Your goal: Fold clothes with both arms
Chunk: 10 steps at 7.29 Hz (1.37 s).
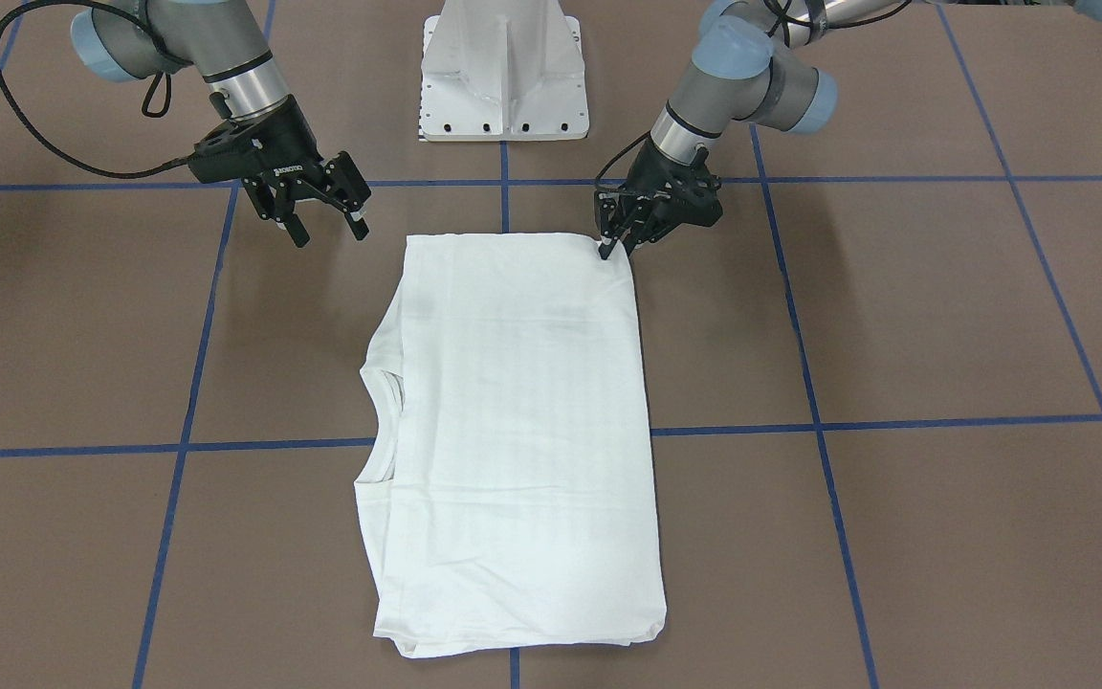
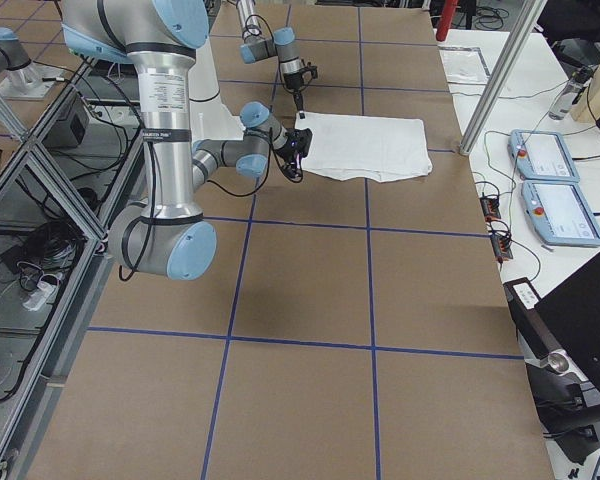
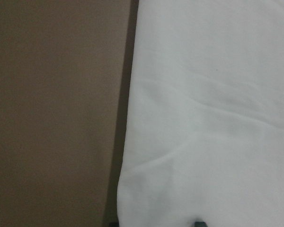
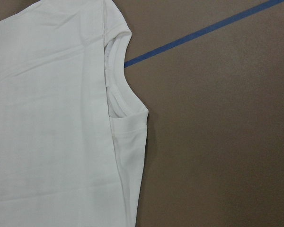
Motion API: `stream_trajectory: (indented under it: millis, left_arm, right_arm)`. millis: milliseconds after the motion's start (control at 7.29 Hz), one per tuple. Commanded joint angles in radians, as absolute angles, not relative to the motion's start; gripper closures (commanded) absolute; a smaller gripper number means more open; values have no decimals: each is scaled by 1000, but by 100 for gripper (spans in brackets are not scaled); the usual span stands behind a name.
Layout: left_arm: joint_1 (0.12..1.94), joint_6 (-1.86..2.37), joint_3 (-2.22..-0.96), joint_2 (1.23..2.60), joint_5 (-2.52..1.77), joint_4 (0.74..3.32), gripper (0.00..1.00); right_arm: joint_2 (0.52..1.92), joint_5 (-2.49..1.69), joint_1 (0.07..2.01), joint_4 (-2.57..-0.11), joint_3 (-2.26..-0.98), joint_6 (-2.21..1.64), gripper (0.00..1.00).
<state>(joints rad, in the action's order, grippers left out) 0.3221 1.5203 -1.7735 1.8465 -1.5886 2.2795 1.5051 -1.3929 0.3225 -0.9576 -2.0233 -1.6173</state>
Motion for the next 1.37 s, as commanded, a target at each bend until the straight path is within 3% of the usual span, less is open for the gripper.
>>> stream_trajectory:
  millis: [0,275,686,961,1235]
  left_arm:
    - [322,1520,-1781,1845,-1589,2279,100]
    - [322,1519,-1792,1848,-1589,2279,100]
    - [325,1519,-1795,1847,-1586,2279,100]
    - [325,1519,-1799,1848,-1585,2279,100]
    - [325,1519,-1810,1847,-1583,2279,100]
  right_arm:
    - [1500,-1391,319,-959,-2022,-1620,0]
    - [1467,-1353,311,-1029,-2025,-1697,2]
    - [1164,-1316,235,-1421,-1938,-2075,5]
    - [1132,-1315,210,-1425,-1853,-2202,5]
    - [1128,-1316,200,-1433,-1848,-2241,5]
